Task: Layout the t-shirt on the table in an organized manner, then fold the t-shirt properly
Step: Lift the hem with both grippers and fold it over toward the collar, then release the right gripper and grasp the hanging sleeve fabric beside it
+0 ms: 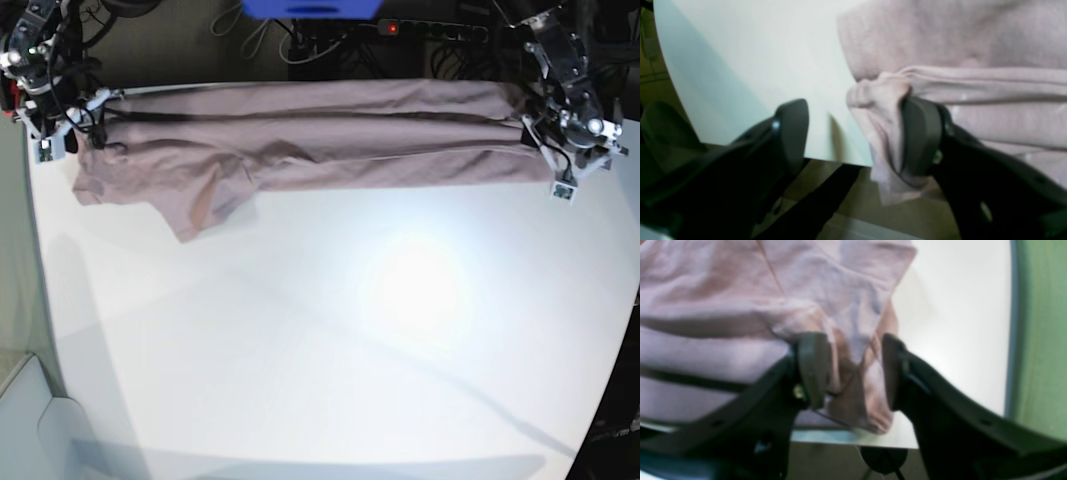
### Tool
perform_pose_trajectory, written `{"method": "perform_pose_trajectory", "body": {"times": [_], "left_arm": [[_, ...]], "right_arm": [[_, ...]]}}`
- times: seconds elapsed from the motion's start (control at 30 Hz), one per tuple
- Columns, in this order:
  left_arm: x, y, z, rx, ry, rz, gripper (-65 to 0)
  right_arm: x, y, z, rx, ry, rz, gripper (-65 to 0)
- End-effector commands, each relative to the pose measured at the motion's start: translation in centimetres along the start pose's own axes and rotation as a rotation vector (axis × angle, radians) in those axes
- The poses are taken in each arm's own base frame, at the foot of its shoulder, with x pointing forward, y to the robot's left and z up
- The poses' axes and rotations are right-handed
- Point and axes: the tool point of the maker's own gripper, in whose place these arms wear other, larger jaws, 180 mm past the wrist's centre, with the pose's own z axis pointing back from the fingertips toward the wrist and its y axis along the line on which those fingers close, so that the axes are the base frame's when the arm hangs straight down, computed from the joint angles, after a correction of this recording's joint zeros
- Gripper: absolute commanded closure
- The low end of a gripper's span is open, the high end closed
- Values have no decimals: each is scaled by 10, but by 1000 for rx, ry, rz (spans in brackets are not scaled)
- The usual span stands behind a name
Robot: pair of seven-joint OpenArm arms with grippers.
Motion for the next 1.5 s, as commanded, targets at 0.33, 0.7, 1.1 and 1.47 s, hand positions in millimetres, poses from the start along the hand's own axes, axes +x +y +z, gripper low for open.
{"method": "perform_pose_trajectory", "body": {"times": [0.33,0.7,1.1,1.47], "left_arm": [[1,1,1,1,-1,3,-426],[4,3,1,5,-7,3,-426],[6,4,1,6,-13,5,-426],[45,8,-9,-11,-61,40,-426]], "right_arm": [[71,-37,43,-167,-205,63,-318],[115,61,-40,122,-27,191,-319],[114,92,-99,259,132,150,-319],[116,122,-105,324,135,170,-318]]}}
